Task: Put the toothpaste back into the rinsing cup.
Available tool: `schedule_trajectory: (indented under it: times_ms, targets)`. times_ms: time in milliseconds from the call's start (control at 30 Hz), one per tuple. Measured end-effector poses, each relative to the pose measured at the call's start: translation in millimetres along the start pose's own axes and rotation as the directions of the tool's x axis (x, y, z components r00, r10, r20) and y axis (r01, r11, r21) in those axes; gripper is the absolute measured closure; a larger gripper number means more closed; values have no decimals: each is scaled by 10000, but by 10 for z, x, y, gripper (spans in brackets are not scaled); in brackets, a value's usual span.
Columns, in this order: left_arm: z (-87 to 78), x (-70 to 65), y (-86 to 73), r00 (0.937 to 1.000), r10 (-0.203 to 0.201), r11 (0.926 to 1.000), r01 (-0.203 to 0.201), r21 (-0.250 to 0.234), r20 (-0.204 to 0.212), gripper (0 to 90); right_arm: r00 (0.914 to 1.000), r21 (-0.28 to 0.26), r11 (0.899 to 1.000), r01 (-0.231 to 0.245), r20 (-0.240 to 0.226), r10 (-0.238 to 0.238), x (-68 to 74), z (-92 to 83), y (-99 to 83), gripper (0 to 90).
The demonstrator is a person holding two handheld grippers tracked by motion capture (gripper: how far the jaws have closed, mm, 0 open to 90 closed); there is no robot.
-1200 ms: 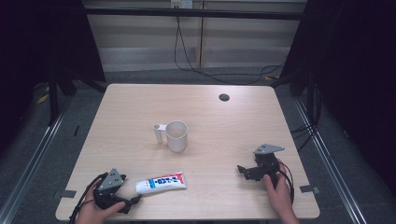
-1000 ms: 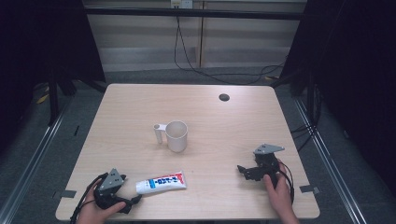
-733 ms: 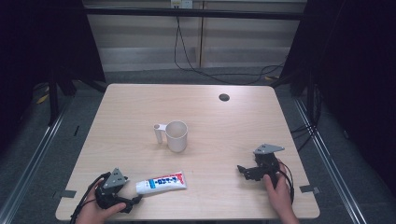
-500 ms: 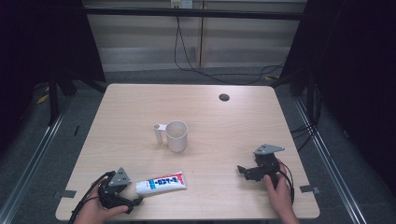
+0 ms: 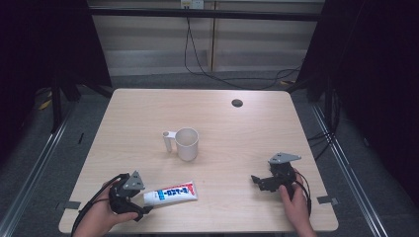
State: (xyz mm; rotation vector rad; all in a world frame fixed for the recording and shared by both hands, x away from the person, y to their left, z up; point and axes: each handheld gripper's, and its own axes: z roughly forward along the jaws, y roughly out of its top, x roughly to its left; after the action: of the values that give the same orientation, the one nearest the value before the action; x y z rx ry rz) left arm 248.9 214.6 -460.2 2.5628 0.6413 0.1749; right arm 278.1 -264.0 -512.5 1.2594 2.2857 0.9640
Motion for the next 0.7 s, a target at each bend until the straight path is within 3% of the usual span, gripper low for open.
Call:
schedule_trajectory:
  times_ms: [33, 333, 700]
  targets:
    - [3, -4, 13, 10000, -95, 9999, 95, -46, 18, 203, 10000, 0, 10000, 2, 2, -2, 0, 0, 0, 63]
    - [-1, -8, 209, 9985, 476, 9955, -497, 804, 270, 223, 10000, 14, 10000, -31, -2, 31, 3, -2, 0, 63]
    - [23, -22, 421, 9934, 1059, 9867, -1104, 1191, 434, 248, 10000, 11, 10000, -10, 3, 10, 3, -3, -2, 62]
